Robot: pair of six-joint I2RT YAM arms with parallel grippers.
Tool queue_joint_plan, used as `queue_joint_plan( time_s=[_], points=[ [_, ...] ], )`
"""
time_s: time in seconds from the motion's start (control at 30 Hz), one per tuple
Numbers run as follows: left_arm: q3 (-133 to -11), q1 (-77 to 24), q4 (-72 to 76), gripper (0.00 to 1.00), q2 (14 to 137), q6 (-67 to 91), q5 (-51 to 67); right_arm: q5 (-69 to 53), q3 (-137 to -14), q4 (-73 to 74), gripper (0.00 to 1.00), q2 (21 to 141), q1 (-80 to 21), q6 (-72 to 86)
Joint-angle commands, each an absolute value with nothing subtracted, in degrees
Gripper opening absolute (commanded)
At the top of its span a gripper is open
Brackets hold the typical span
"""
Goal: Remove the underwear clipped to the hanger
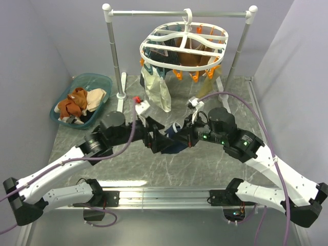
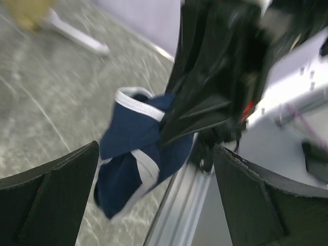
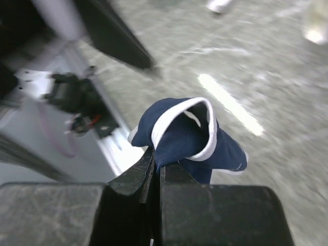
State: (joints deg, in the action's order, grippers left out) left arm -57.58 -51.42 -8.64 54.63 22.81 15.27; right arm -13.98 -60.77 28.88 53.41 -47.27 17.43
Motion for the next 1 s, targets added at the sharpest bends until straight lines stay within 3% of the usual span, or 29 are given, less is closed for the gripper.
queue_joint_plan(
  time_s=[0.0,0.23,0.47,0.57,0.6,0.63,0.67,0.73,0.77,0.83,0.87,0.97],
  points=[
    [-56.42,-51.42,-5.87,0.99,56.68,17.59,25.74,-26.94,-66.35,27.16,0.0,56.41,-47.11,18.63],
    [-59.33,-51.42,-13.44,1.0,59.5,9.41,24.52,-41.73,-71.71,24.79,0.0,60.2,-46.5,21.18],
    [-59.85,-51.42,-15.81,0.99,59.76,8.61,33.73,-44.38,-71.9,20.4,0.0,59.59,-44.3,24.25],
    [-60.2,-51.24,-18.35,0.79,61.52,8.35,35.5,-45.18,-72.51,18.46,0.0,59.85,-43.77,25.4],
    [-60.99,-51.24,-19.41,0.6,62.13,8.26,35.51,-45.0,-72.77,18.2,0.0,59.77,-43.77,25.4],
    [-61.43,-51.15,-20.47,0.49,63.44,8.35,35.59,-44.56,-73.47,18.28,0.0,59.68,-43.33,25.4],
    [-61.96,-51.07,-22.39,0.24,64.07,8.35,35.16,-42.91,-73.82,18.8,0.0,59.5,-43.16,25.4],
    [-62.93,-50.89,-24.16,0.02,65.73,8.18,35.07,-40.62,-74.53,19.07,0.0,59.07,-42.63,25.23],
    [-63.1,-50.89,-24.87,0.0,66.0,8.35,34.72,-39.3,-75.23,19.42,0.19,58.89,-42.02,25.14],
    [-63.28,-50.63,-26.19,0.0,66.18,8.79,32.88,-33.51,-75.93,21.0,0.46,58.36,-41.66,24.96],
    [-63.19,-50.45,-26.37,0.0,66.01,8.96,31.74,-29.83,-76.55,22.83,0.65,57.75,-41.66,24.96],
    [-62.75,-49.92,-28.29,0.0,65.04,11.24,17.81,-13.15,-75.42,24.08,0.81,55.38,-41.4,26.1]
  ],
)
